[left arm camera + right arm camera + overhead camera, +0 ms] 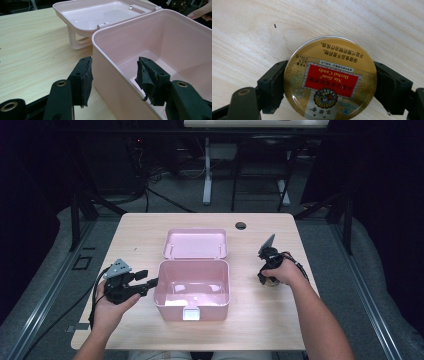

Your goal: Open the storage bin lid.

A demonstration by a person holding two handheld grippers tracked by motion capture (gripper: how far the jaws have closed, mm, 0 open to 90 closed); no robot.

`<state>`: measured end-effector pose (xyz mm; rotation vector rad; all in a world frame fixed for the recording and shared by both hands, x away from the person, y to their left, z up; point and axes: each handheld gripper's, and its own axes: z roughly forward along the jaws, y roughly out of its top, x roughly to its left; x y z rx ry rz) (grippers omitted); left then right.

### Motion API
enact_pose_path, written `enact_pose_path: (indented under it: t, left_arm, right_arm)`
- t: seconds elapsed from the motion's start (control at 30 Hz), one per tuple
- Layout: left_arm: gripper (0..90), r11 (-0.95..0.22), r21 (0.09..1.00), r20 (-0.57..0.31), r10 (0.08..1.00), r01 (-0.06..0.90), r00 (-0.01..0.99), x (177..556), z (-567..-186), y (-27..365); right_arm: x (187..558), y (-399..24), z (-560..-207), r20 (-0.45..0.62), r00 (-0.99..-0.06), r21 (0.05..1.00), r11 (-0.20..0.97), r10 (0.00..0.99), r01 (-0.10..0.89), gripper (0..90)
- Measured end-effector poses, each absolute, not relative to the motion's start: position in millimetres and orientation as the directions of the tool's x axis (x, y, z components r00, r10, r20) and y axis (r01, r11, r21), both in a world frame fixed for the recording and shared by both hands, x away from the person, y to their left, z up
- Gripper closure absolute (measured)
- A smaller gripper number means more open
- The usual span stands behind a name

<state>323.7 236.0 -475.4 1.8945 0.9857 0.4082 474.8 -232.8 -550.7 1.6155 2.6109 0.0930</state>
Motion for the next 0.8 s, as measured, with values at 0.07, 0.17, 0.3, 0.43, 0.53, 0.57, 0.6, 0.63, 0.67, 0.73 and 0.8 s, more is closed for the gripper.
enact_pose_path:
  t: [0.07, 0.17, 0.3, 0.43, 0.53, 0.57, 0.6, 0.63, 0.67, 0.73, 0.8]
  left_arm:
    - [45.6, -0.246, 0.851, -0.117, 0.774, 0.465, 0.623, 324, -475, 236]
    - [45.6, -0.245, 0.85, -0.118, 0.774, 0.466, 0.622, 324, -475, 236]
    - [45.6, -0.245, 0.85, -0.118, 0.774, 0.466, 0.622, 324, -475, 236]
    - [45.6, -0.244, 0.85, -0.118, 0.776, 0.467, 0.62, 324, -475, 237]
    - [45.6, -0.24, 0.851, -0.12, 0.777, 0.467, 0.618, 324, -475, 237]
    - [45.6, -0.238, 0.851, -0.122, 0.778, 0.468, 0.617, 324, -475, 237]
    - [45.6, -0.237, 0.853, -0.121, 0.777, 0.465, 0.618, 324, -475, 237]
    - [45.6, -0.235, 0.854, -0.121, 0.777, 0.465, 0.617, 324, -475, 237]
    - [45.6, -0.236, 0.853, -0.122, 0.778, 0.465, 0.617, 324, -475, 237]
    - [45.6, -0.239, 0.851, -0.12, 0.778, 0.467, 0.617, 323, -474, 237]
    - [45.6, -0.238, 0.853, -0.119, 0.778, 0.465, 0.617, 323, -475, 237]
  right_arm:
    - [474, -232, -549, -0.027, -0.446, 0.088, 0.446, 0.895, 0.891, 19.7]
    - [473, -230, -546, -0.015, -0.452, 0.092, 0.451, 0.892, 0.888, 19.7]
    - [472, -229, -542, -0.011, -0.458, 0.094, 0.457, 0.889, 0.885, 19.8]
    - [471, -228, -536, -0.024, -0.469, 0.092, 0.469, 0.883, 0.878, 19.8]
    - [469, -226, -530, -0.022, -0.474, 0.107, 0.474, 0.88, 0.874, 19.8]
    - [469, -226, -527, -0.024, -0.486, 0.097, 0.486, 0.874, 0.869, 19.8]
    - [469, -225, -525, -0.023, -0.487, 0.093, 0.487, 0.873, 0.869, 19.8]
    - [468, -224, -523, -0.017, -0.487, 0.104, 0.486, 0.873, 0.868, 19.8]
    - [467, -224, -522, -0.015, -0.487, 0.112, 0.485, 0.873, 0.867, 19.8]
    - [466, -222, -516, -0.027, -0.504, 0.107, 0.504, 0.863, 0.857, 19.8]
    - [464, -219, -510, -0.03, -0.506, 0.105, 0.507, 0.862, 0.856, 19.8]
